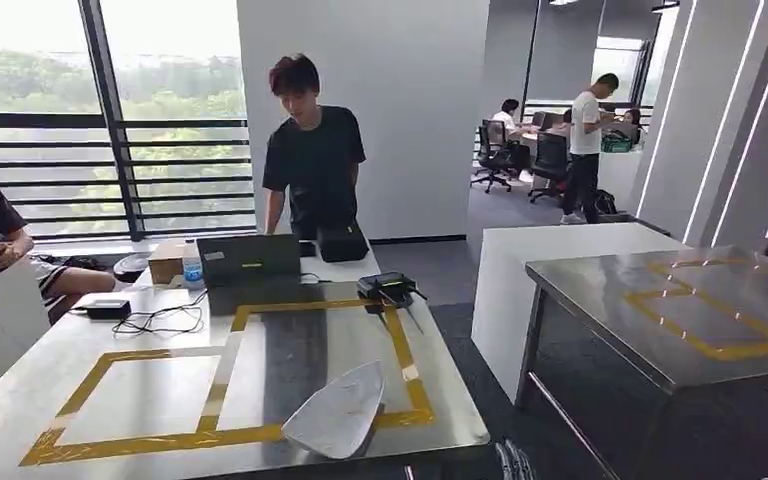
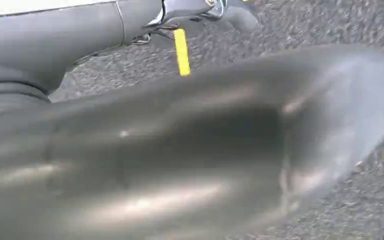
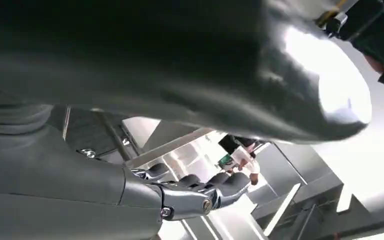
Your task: Take the parts from the cabinet and place them on the table.
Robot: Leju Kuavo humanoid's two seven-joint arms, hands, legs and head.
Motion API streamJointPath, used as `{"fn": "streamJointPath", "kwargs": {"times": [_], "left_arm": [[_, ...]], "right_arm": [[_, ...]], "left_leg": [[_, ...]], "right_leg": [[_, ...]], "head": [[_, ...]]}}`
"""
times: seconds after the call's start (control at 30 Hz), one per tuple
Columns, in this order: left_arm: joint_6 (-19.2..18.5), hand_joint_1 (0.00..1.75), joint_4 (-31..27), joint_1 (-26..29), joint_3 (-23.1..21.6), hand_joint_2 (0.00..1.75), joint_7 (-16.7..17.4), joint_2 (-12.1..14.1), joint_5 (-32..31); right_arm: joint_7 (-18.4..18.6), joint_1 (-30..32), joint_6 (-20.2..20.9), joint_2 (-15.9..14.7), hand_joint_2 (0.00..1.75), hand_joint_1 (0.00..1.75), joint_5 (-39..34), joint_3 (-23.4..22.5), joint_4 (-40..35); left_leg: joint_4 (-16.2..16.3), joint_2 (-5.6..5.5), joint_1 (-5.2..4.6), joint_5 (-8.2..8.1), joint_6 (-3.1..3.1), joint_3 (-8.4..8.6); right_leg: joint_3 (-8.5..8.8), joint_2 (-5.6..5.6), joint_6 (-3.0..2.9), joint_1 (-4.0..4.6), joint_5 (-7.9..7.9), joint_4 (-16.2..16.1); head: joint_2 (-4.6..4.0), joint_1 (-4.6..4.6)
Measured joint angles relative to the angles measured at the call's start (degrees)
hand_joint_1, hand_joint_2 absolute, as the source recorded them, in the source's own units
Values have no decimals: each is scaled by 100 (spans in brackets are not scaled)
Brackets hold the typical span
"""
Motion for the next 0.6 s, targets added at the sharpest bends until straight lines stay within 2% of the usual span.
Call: {"fn": "streamJointPath", "kwargs": {"times": [0.03,0.1,0.13,0.17,0.2,0.23,0.27,0.3,0.33,0.37,0.4,0.47,0.5,0.53,0.57,0.6], "left_arm": [[0,0,2,4,0,0,-7,-2,0],[0,0,0,2,0,0,-15,4,0],[0,0,0,5,0,0,-15,20,-2],[0,0,-2,9,0,0,-15,28,-2],[0,0,-2,9,0,0,-15,35,-2],[0,0,-2,8,0,0,-13,41,-4],[0,0,-4,6,0,0,-13,44,-7],[0,0,-2,-1,0,0,-9,44,-13],[-2,0,0,-25,0,0,-2,24,-22],[-4,0,-4,-36,0,0,7,28,-24],[-7,0,0,-36,0,0,7,26,-28],[-7,0,-4,-20,0,0,18,39,-28],[-7,0,-2,-18,0,0,20,39,-28],[-7,0,-6,-20,0,0,20,41,-28],[-7,0,-7,-24,0,0,20,44,-28],[-9,0,-7,-24,0,0,20,41,-28]], "right_arm": [[-4,-9,2,19,0,0,-9,-2,0],[-26,-10,0,37,0,0,-13,-4,0],[-46,-8,-9,37,0,0,-35,-7,0],[-57,-9,-20,37,0,0,-35,-9,0],[-61,-9,-28,37,0,0,-35,-11,0],[-61,-11,-35,37,0,0,-35,-11,0],[-59,-18,-50,37,0,0,-33,-11,0],[-52,-41,-87,35,0,0,-16,-11,0],[-46,-78,-112,24,0,0,2,-11,-9],[-30,-121,-122,20,0,0,18,-11,-11],[-28,-156,-144,17,0,0,31,-11,-11],[39,-181,-159,-37,0,0,109,-26,-13],[44,-186,-162,-64,0,0,158,-42,-13],[53,-209,-164,-96,0,0,186,-59,-22],[55,-274,-166,-120,0,0,201,-63,-35],[55,-352,-166,-136,0,0,201,-66,-35]], "left_leg": [[176,-13,-12,-299,-32,-56],[956,-12,25,-944,-115,-237],[1343,-12,52,-1110,-160,-309],[1582,-11,76,-1080,-198,-310],[1592,-11,102,-917,-237,-216],[1406,-10,131,-718,-282,-24],[1030,-5,169,-551,-333,281],[543,4,221,-566,-399,647],[181,-13,175,-845,-475,928],[199,-39,154,-841,-262,814],[175,-33,174,-854,-205,791],[212,-30,142,-786,-66,705],[206,-7,150,-725,27,656],[206,-16,144,-653,72,579],[203,-12,139,-590,106,502],[206,-10,128,-529,109,420]], "right_leg": [[-47,22,-46,-22,84,-64],[-196,14,-35,-46,215,-62],[-280,6,-16,-53,275,-54],[-371,1,6,-72,333,-30],[-466,-6,38,-98,377,6],[-561,-11,78,-131,412,59],[-667,-13,122,-173,440,133],[-763,-12,161,-190,456,239],[-883,-8,205,-169,467,329],[-931,-4,244,-158,499,386],[-965,6,270,-147,539,417],[-996,13,318,-188,638,388],[-1043,16,357,-216,575,435],[-1124,19,386,-216,255,625],[-1234,22,402,-219,-124,996],[-1354,22,411,-218,-430,1433]], "head": [[0,-18],[0,-37],[0,-37],[0,-37],[0,-42],[2,-42],[0,-46],[2,-46],[2,-64],[0,-35],[0,-33],[0,-20],[0,-20],[0,-2],[0,0],[0,7]]}}
